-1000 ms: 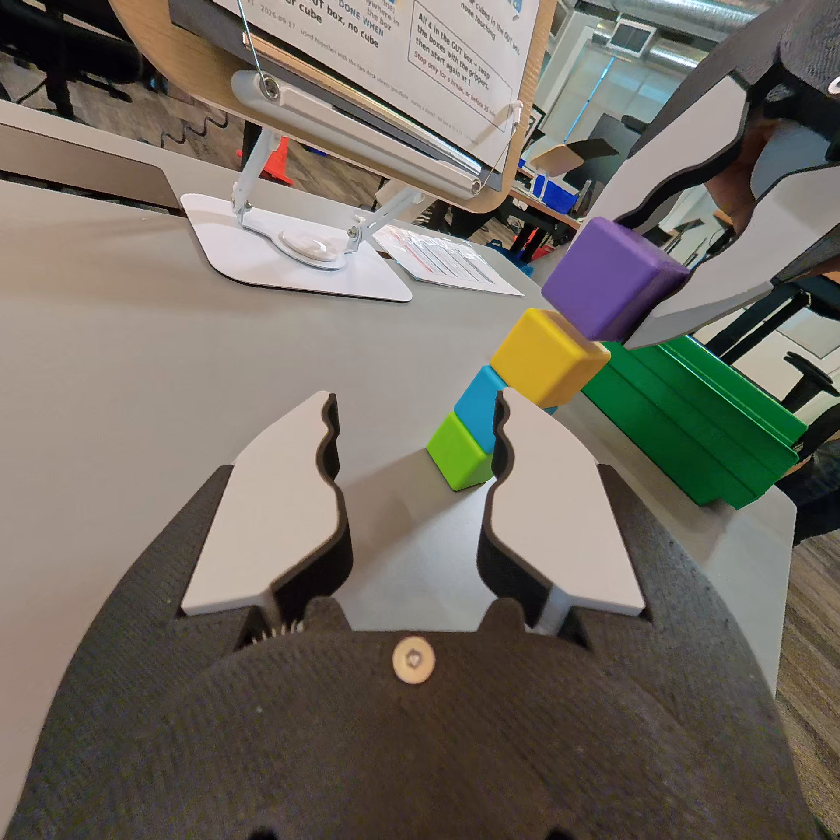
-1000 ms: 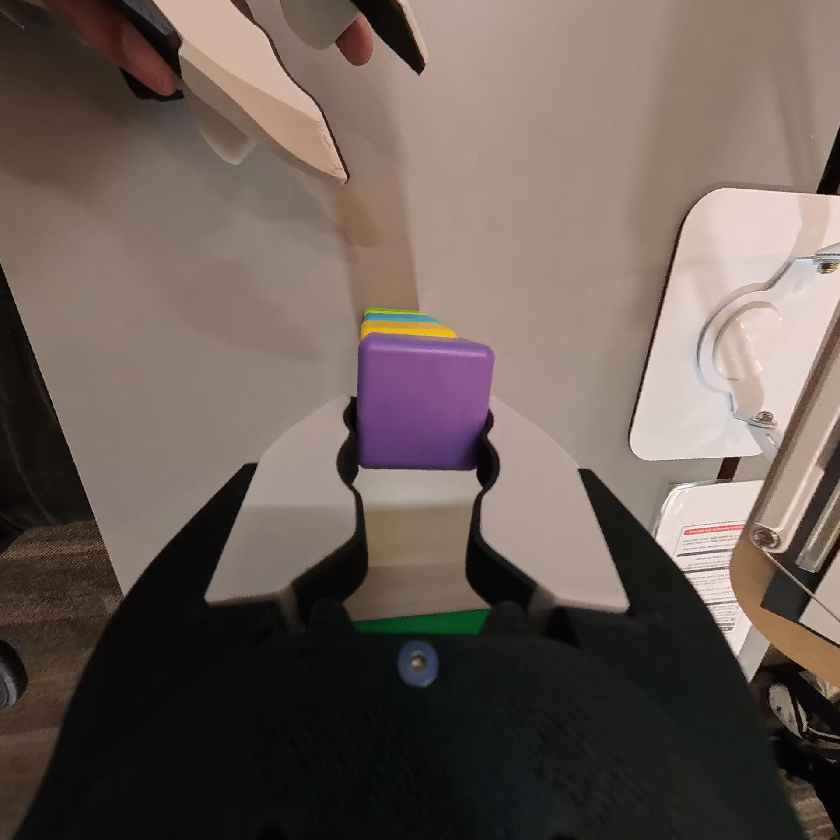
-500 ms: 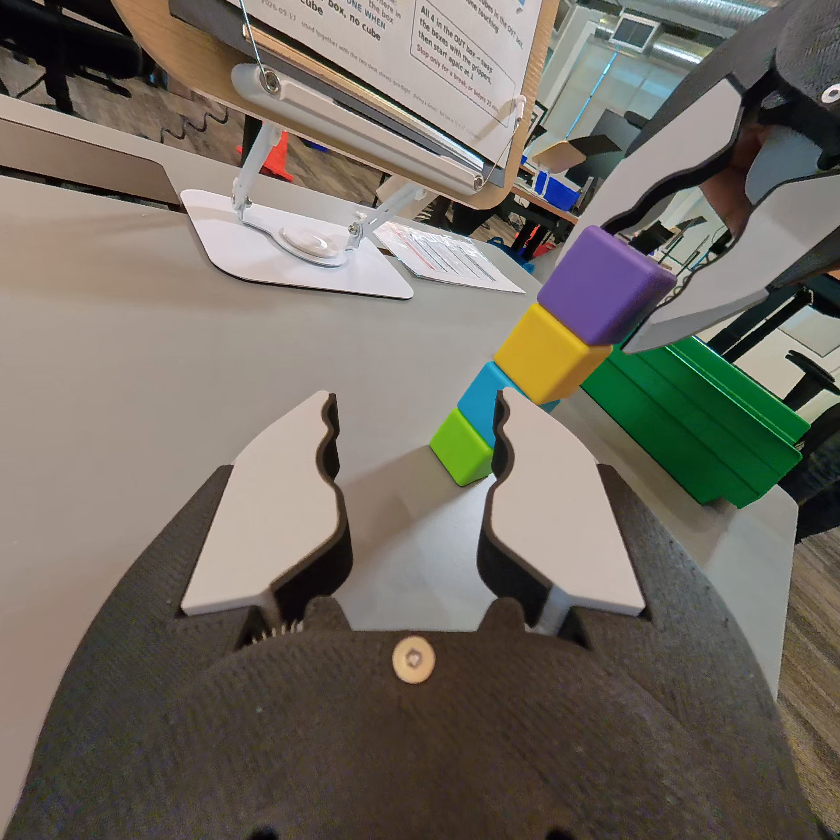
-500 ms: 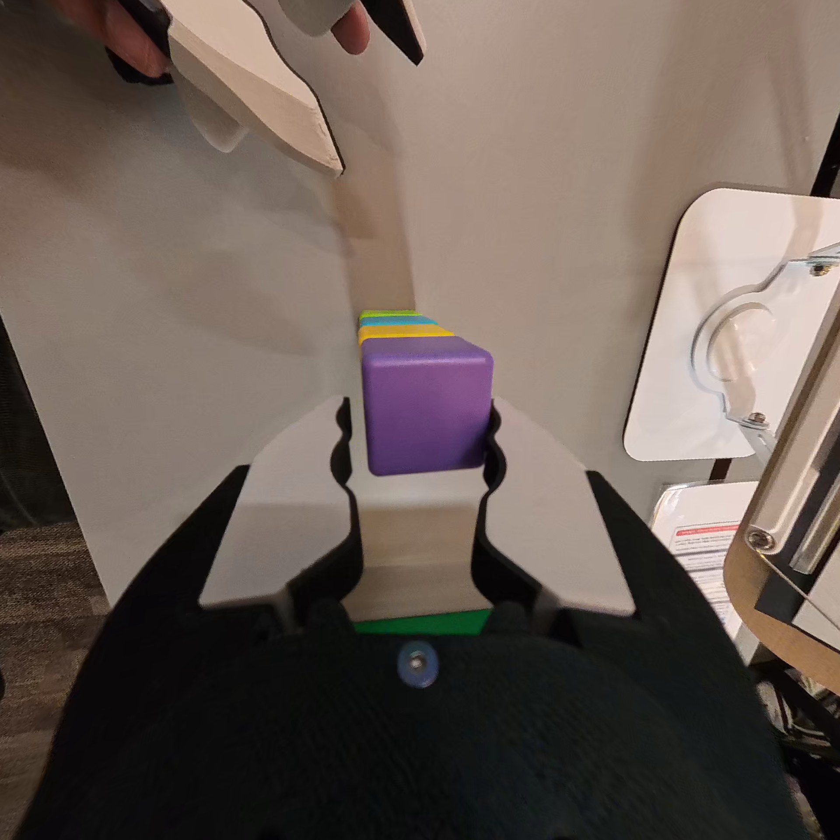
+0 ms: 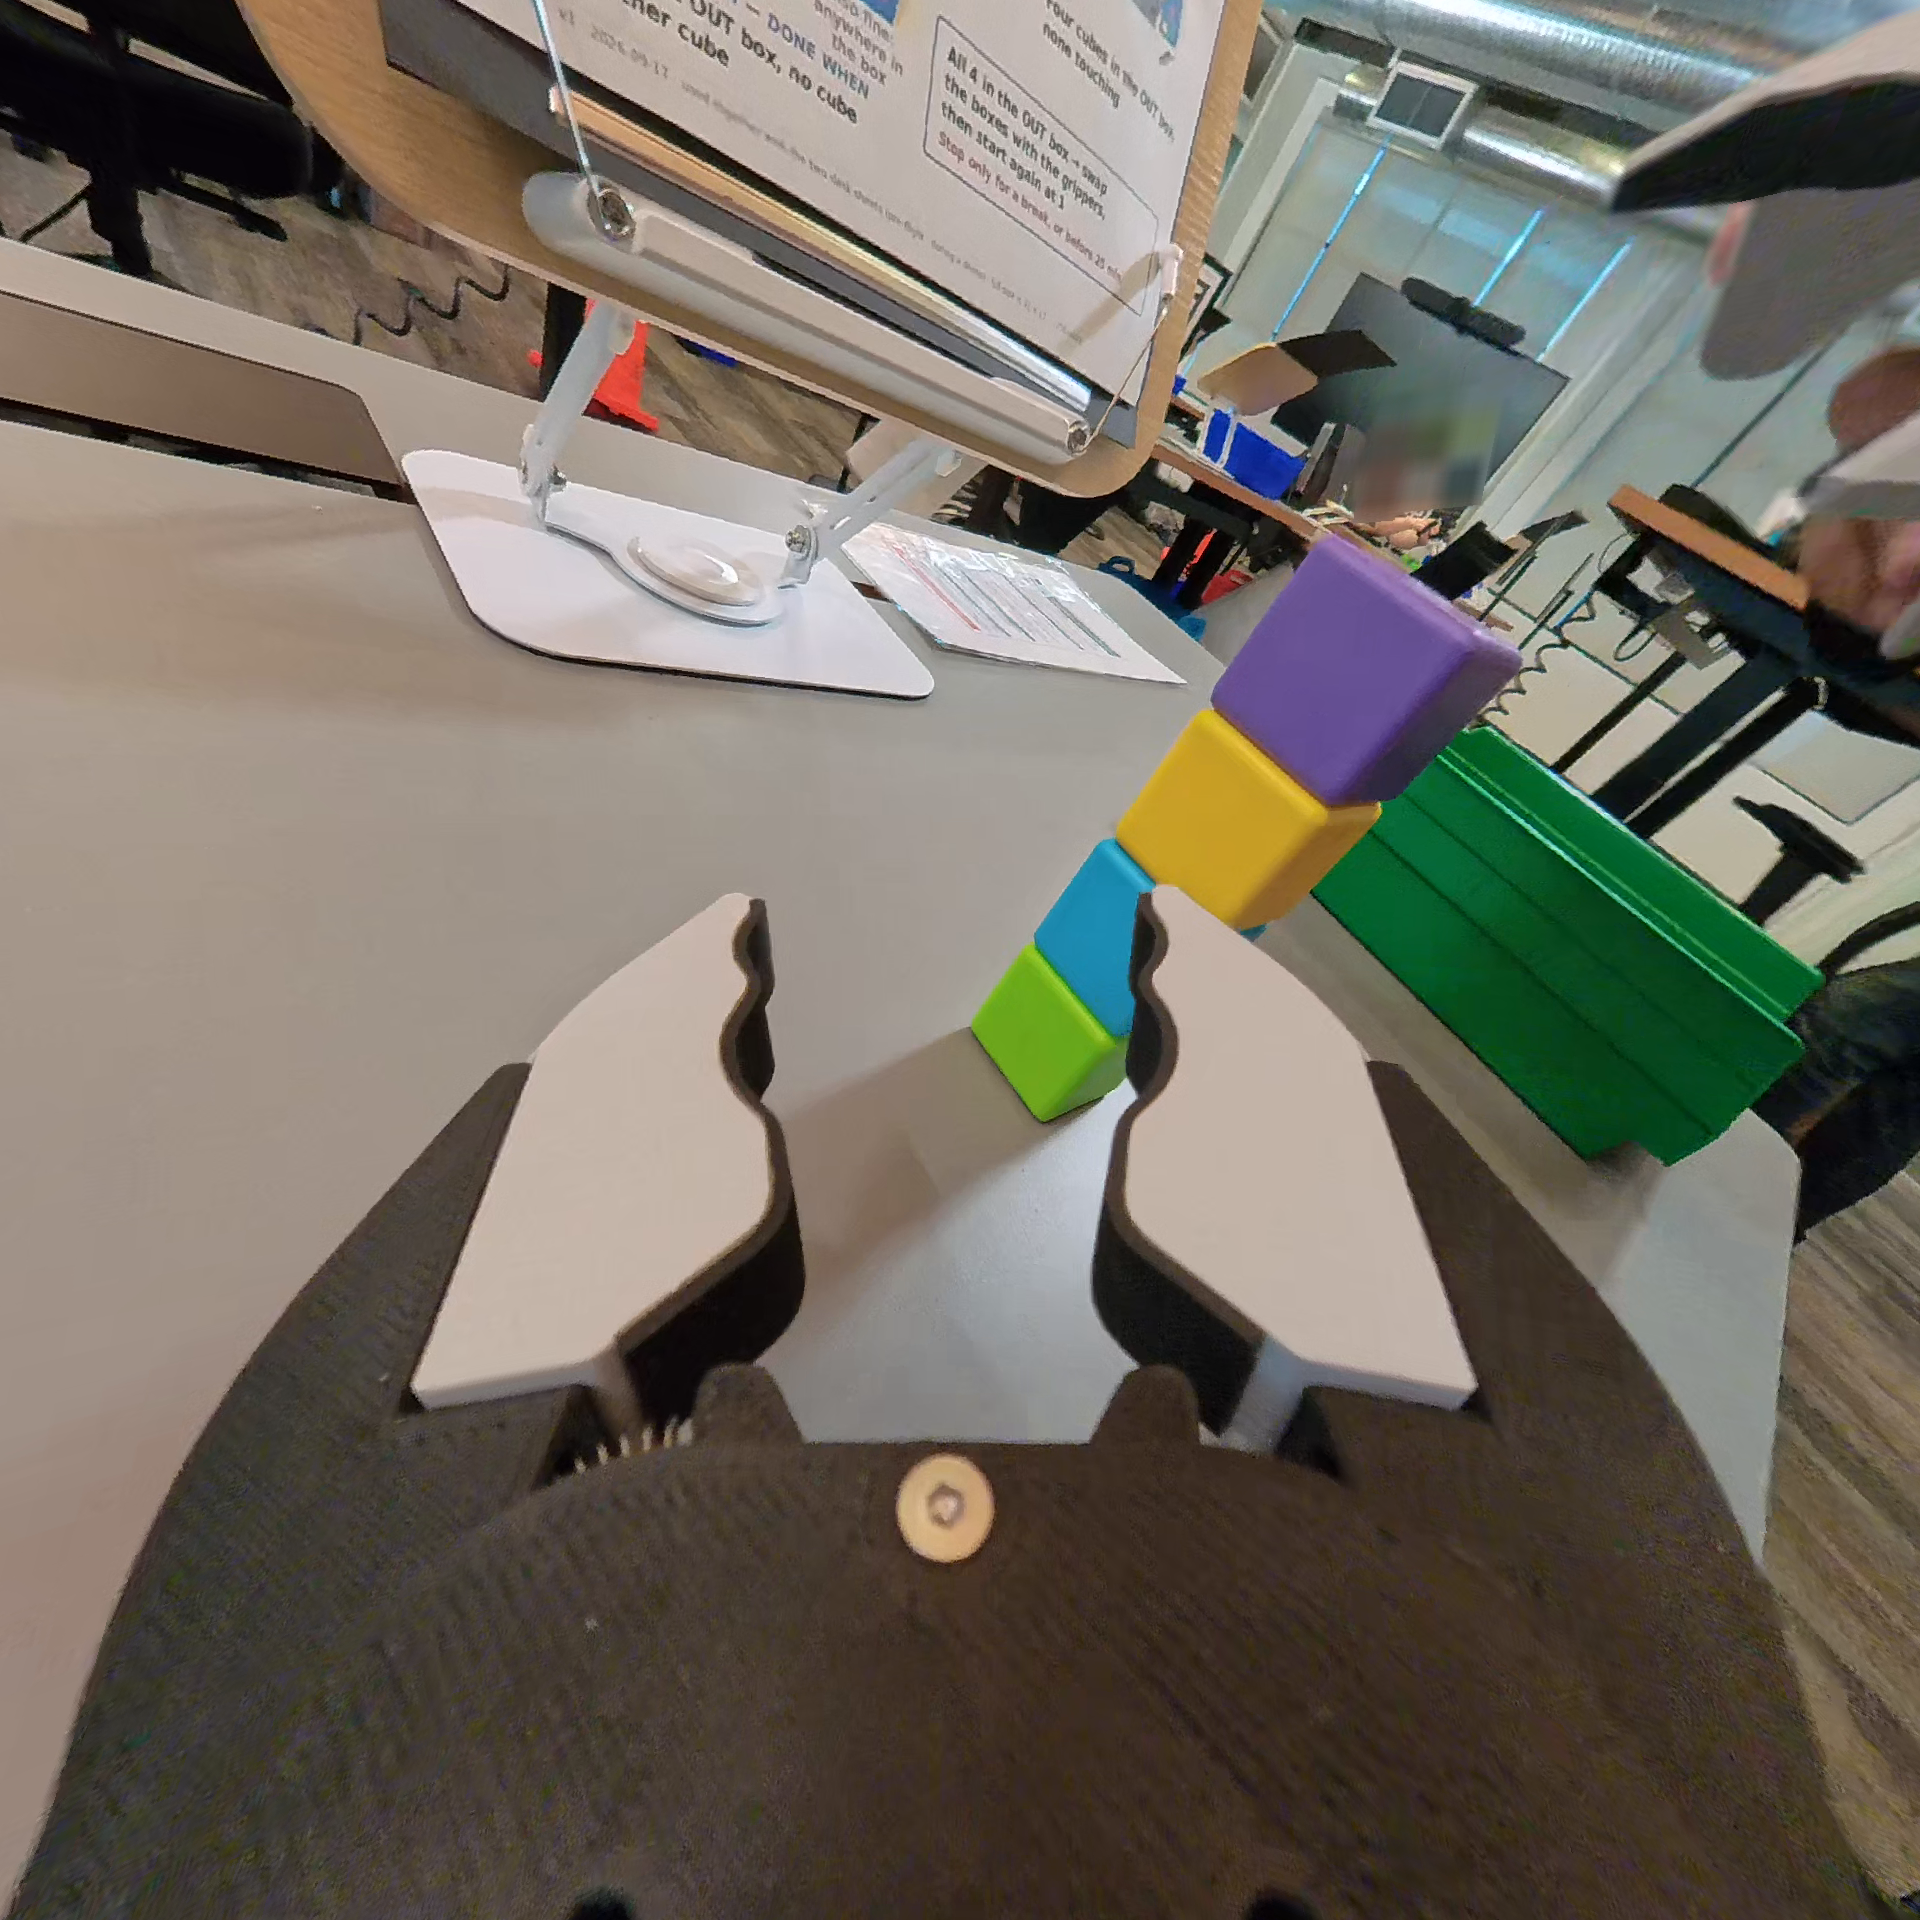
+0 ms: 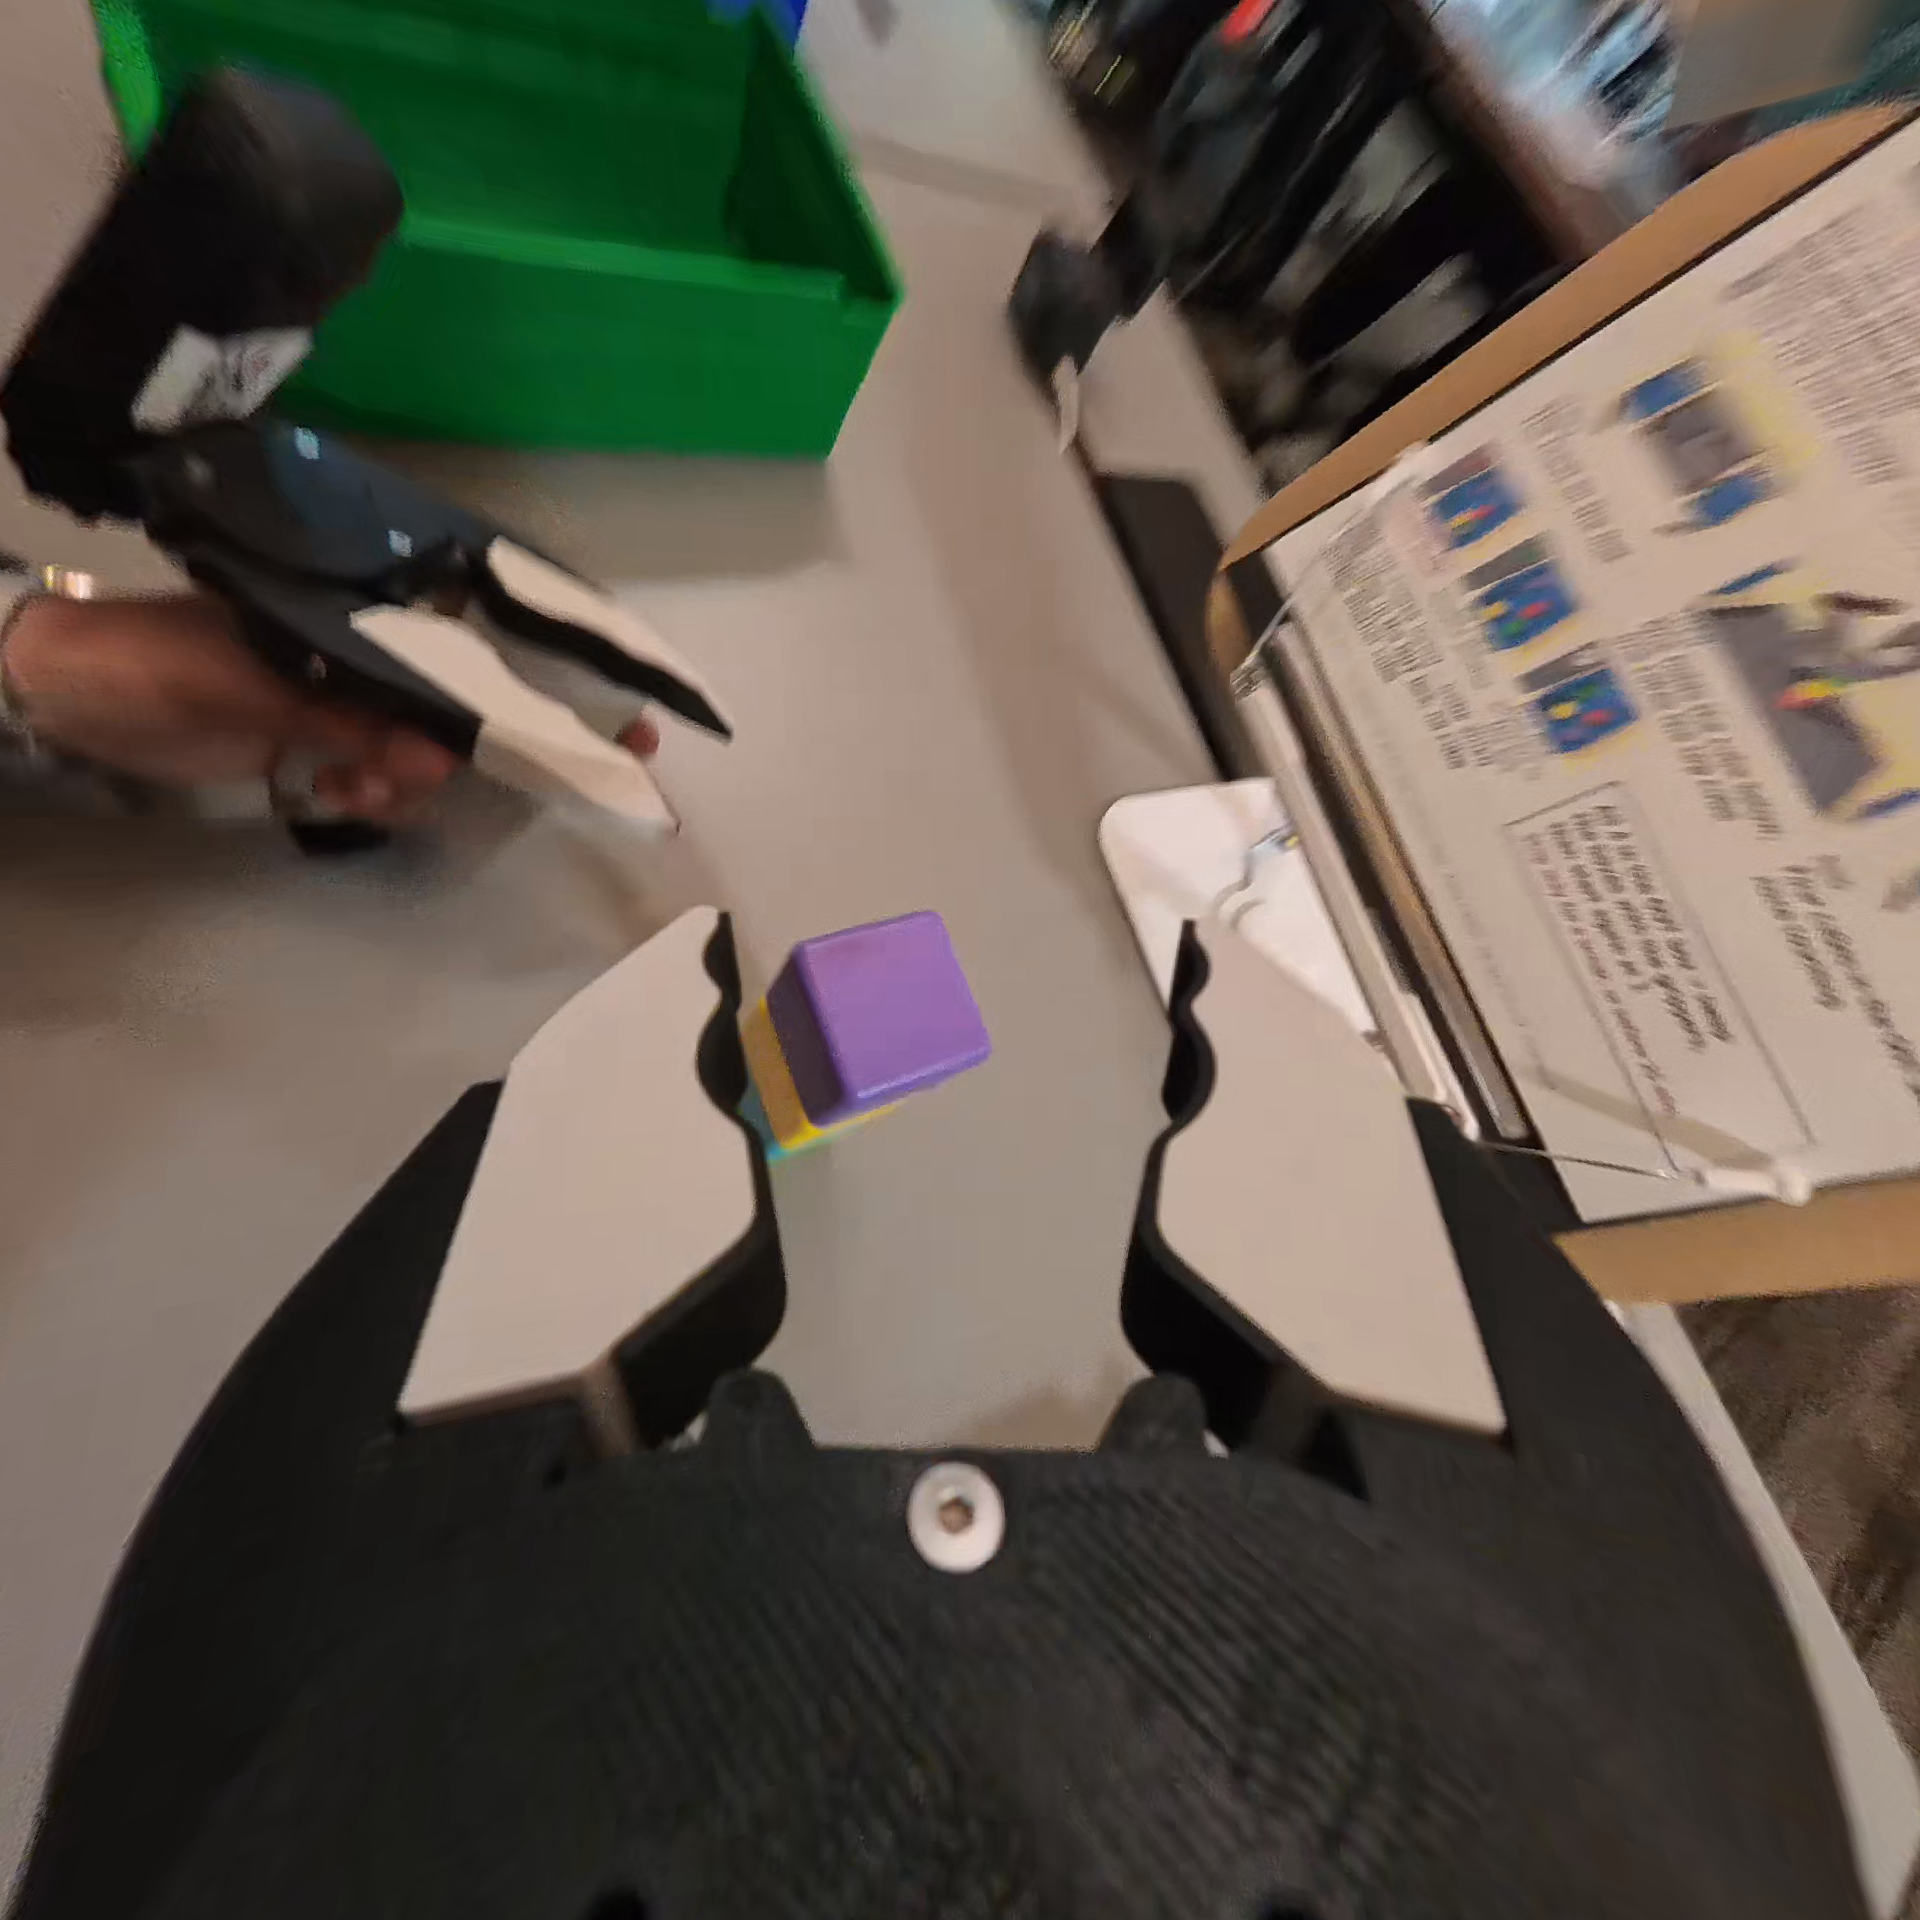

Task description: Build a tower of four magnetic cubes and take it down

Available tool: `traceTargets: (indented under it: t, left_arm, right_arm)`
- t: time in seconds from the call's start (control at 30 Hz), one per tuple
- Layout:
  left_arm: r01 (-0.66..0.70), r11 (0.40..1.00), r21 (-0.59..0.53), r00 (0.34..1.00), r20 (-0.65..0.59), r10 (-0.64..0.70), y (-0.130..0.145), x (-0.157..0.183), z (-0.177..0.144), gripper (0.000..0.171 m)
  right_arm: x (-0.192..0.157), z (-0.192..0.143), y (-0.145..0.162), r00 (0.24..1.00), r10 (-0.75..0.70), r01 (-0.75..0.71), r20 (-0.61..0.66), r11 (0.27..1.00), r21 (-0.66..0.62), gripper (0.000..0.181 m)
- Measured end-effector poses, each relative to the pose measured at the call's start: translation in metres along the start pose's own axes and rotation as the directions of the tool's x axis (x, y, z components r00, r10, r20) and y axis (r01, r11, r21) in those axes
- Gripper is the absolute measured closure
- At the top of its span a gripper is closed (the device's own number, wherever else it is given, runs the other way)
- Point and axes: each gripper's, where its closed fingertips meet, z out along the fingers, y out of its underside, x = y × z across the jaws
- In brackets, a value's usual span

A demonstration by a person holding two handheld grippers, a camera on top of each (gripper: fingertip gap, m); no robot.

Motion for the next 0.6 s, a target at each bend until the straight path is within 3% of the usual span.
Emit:
traceTargets:
  t: [0.1,0.2,0.37,0.43,0.53,0.6]
  left_arm:
    - [0.011,0.999,0.03,0.991,-0.135,-0.006,-0.004,0.021,-0.001,0.101]
    - [-0.013,1.0,0.017,0.971,-0.239,0.016,-0.001,0.044,-0.001,0.099]
    - [-0.094,0.995,0.041,0.964,-0.246,0.101,0.001,0.059,-0.009,0.099]
    - [-0.101,0.994,0.05,0.967,-0.232,0.11,0.0,0.059,-0.011,0.099]
    - [-0.132,0.991,0.027,0.966,-0.222,0.135,0.005,0.059,-0.01,0.093]
    - [-0.168,0.986,-0.013,0.96,-0.228,0.161,0.014,0.061,-0.007,0.082]
  right_arm:
    - [-0.025,-0.021,-0.007,0.984,0.12,-0.085,-0.129,0.966,0.244,0.103]
    - [-0.067,-0.027,-0.003,0.947,0.289,-0.193,-0.139,0.86,0.473,0.112]
    - [-0.11,-0.021,0.015,0.892,0.412,-0.228,-0.185,0.765,0.602,0.118]
    - [-0.109,-0.035,0.018,0.86,0.472,-0.23,-0.195,0.699,0.677,0.124]
    - [-0.095,-0.056,0.022,0.824,0.532,-0.235,-0.197,0.637,0.734,0.117]
    - [-0.091,-0.063,0.022,0.826,0.551,-0.275,-0.115,0.573,0.772,0.116]
